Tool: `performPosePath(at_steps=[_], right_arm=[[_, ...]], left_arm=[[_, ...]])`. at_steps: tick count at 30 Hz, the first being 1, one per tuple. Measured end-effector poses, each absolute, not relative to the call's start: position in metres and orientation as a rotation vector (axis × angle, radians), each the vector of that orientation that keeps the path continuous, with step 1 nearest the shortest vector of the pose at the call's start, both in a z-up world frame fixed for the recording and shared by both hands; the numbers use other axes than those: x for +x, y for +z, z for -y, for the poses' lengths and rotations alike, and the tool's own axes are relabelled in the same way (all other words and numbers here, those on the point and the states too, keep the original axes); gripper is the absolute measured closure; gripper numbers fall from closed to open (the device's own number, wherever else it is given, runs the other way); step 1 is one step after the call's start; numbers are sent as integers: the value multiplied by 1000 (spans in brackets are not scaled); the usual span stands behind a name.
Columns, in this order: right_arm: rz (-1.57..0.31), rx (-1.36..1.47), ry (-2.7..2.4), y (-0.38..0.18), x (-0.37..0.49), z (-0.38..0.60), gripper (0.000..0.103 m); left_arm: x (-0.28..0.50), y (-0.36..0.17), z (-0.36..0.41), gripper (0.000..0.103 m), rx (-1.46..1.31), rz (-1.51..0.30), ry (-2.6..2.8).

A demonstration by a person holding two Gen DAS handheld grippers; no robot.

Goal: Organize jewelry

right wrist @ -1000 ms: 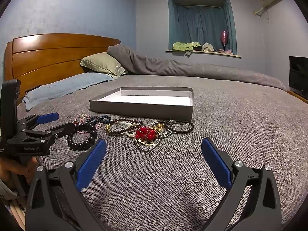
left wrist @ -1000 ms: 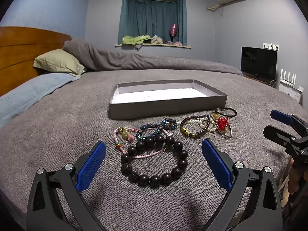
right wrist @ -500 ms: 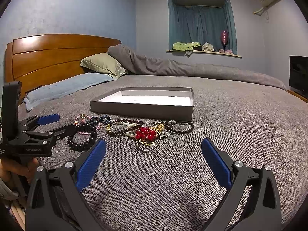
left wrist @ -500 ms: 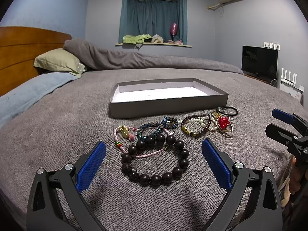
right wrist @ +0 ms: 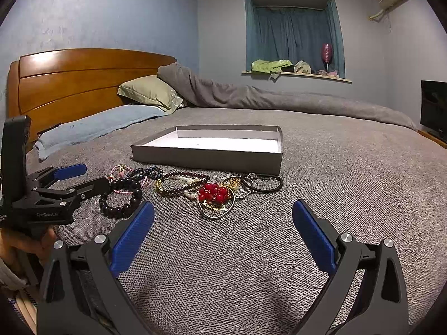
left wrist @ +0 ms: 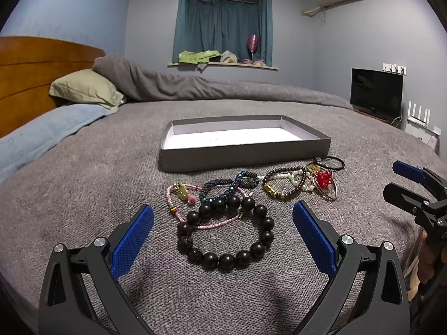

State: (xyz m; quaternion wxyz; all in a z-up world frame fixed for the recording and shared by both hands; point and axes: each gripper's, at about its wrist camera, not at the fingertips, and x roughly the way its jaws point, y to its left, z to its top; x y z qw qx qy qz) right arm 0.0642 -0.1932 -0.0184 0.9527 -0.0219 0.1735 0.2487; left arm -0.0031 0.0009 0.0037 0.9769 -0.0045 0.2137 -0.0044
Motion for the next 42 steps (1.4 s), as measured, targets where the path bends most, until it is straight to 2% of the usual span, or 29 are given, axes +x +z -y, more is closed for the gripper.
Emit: performPosePath(at_steps=[38,42], right_arm=[[-405,13,460,-12,88,209,5],[-435,6,438,-10,99,210,5]], left_arm=[[14,-2,2,4,-19,-494,-23],[26,-4,-1,11,-12,-529,-6]])
